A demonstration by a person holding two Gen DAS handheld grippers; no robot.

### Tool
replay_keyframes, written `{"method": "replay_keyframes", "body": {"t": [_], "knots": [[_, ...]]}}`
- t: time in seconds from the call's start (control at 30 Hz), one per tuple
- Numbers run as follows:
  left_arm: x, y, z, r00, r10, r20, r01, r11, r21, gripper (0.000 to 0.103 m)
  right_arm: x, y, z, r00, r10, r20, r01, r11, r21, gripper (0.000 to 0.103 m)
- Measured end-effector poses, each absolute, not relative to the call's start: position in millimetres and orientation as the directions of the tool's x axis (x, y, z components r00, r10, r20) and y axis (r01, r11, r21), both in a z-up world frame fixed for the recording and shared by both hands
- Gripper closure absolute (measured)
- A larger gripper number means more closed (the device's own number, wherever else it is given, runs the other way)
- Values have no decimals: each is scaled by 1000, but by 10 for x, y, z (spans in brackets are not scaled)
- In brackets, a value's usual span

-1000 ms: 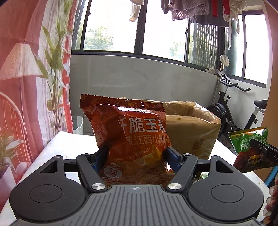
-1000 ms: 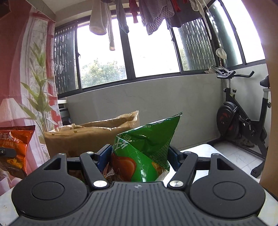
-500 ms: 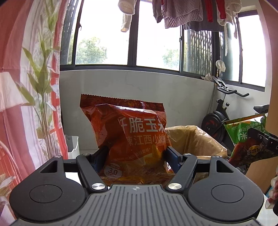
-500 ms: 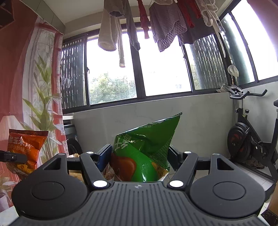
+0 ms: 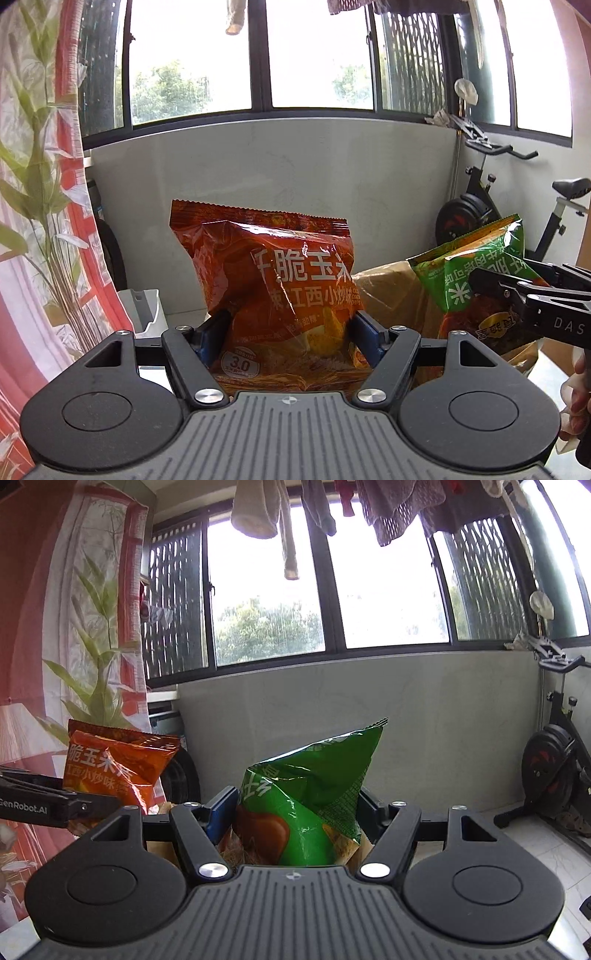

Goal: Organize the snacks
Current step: 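Lift both bags and drop them into the cardboard box, opening both tools, then grasp the yellow chip bag with the left tool while the right tool grasps the green cucumber bag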

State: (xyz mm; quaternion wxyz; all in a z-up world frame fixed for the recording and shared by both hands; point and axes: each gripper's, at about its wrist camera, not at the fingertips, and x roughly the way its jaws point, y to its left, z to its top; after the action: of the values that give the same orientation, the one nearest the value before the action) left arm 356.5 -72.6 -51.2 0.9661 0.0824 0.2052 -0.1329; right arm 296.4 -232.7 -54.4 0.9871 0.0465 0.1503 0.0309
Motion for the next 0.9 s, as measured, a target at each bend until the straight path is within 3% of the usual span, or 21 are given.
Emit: {"method": "replay_keyframes", "body": {"t": [0.2,0.3,0.43,0.67,0.9], "knots": [[3824,-741,-662,833,-236,-500,327,939,102,22,3135,-2311,-674,910,84,-406,-40,992,116,30],[3808,-717,-666,841,-230,-490,319,942,107,16,3149,-2349,-692,895,87,-438,-29,990,138,26],[3752,-626,-615,840,-258,-477,322,945,56,13,3064,-2382,-667,892,76,-445,-19,991,130,19],[3608,-428,-503,824,-296,-483,314,948,-46,13,2787,-2428,-569,900,69,-431,15,982,189,17],[3230,-206,-411,839,-292,-458,300,952,-58,13,2418,-2413,-427,920,69,-385,16,977,213,14]]}}
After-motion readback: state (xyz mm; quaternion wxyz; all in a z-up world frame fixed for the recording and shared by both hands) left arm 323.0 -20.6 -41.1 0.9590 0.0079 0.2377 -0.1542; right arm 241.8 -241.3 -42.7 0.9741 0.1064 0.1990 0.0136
